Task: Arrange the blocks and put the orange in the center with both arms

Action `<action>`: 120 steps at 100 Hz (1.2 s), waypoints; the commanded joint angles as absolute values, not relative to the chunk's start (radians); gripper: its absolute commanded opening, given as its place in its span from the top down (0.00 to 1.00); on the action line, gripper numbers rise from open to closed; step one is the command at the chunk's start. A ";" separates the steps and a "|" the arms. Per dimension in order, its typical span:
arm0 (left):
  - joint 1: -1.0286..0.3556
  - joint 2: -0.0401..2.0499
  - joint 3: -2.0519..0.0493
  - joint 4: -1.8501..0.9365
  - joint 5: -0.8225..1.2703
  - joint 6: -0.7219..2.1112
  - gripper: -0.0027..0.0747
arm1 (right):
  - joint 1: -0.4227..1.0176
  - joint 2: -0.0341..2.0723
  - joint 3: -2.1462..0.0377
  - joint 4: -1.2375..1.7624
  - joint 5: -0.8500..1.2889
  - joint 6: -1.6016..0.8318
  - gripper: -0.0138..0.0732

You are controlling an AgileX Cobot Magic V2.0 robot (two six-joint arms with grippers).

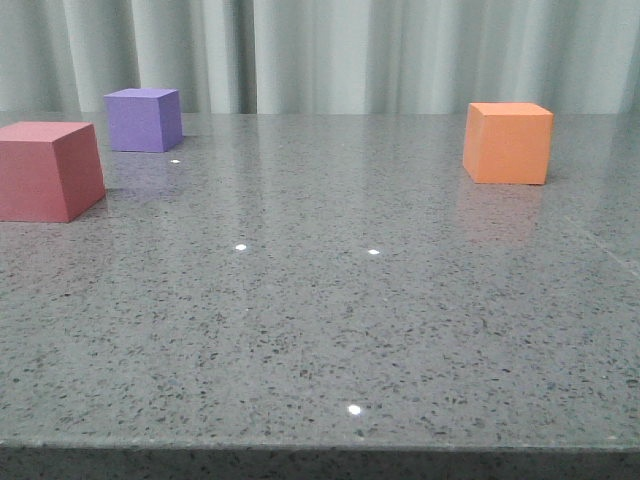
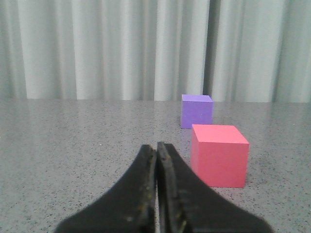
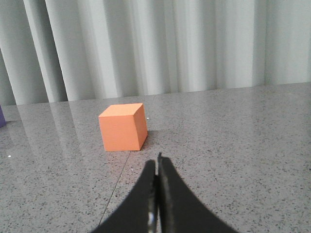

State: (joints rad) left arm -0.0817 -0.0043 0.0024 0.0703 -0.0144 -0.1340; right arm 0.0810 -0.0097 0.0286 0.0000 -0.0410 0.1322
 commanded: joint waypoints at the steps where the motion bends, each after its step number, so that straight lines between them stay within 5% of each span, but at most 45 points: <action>1: -0.091 -0.040 0.045 0.069 -0.096 -0.141 0.99 | 0.074 -0.028 0.009 0.000 -0.124 0.124 0.92; 55: -0.091 -0.040 0.045 0.069 -0.096 -0.141 0.99 | 0.074 0.023 -0.196 0.000 0.065 0.124 0.92; 94: -0.091 -0.040 0.045 0.069 -0.096 -0.141 0.99 | 0.074 0.496 -0.748 0.000 0.782 0.124 0.92; 120: -0.091 -0.040 0.045 0.069 -0.096 -0.141 0.99 | 0.074 0.716 -0.871 0.000 0.816 0.124 0.92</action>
